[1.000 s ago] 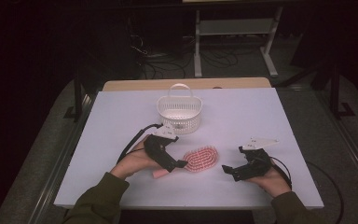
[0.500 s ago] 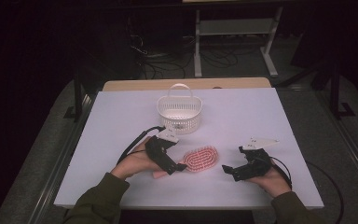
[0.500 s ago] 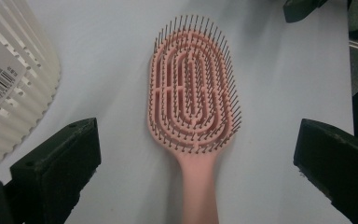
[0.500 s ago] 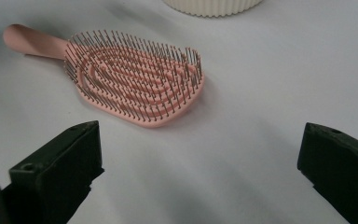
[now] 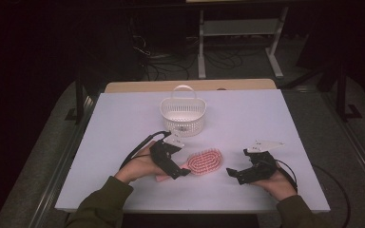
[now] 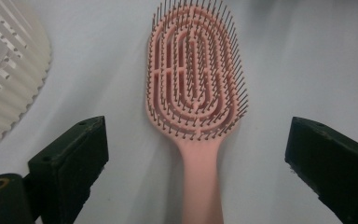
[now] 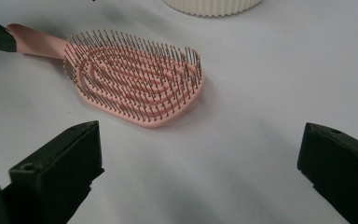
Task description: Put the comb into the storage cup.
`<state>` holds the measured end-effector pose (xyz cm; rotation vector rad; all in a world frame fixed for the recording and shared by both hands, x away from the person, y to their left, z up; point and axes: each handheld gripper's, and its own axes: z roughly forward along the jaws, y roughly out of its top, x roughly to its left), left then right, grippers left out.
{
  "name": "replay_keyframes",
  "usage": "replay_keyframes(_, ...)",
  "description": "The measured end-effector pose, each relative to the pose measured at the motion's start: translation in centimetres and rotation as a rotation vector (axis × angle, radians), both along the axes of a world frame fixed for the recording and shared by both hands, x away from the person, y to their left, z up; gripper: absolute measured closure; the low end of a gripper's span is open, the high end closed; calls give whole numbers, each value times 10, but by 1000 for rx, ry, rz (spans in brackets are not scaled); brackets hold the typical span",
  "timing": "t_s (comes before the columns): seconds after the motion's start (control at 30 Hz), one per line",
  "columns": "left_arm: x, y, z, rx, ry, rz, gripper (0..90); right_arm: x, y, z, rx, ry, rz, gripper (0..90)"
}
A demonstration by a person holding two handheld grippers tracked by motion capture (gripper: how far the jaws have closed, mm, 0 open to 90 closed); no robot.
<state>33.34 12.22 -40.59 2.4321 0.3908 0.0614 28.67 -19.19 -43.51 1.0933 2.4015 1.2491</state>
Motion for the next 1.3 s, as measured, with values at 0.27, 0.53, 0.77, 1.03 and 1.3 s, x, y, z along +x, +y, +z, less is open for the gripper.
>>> replay_keyframes(0.27, -1, -2, -2, 34, -14, 1, 145, 0, 0, 0, 1, 1, 3, 0)
replay_keyframes(0.53, -2, -4, -5, 66, -6, -20, 222, 0, 0, 0, 0, 2, 1, 0)
replay_keyframes(0.77, -3, -7, -8, 99, -1, -19, 237, 0, 0, 0, 0, 2, 1, 0)
replay_keyframes(1.03, -2, -8, -11, 115, 16, -21, 261, 0, 0, 0, 0, 1, 1, 0)
replay_keyframes(1.3, -2, -10, -15, 142, 16, -22, 291, 0, 0, 0, 0, 2, 0, 0)
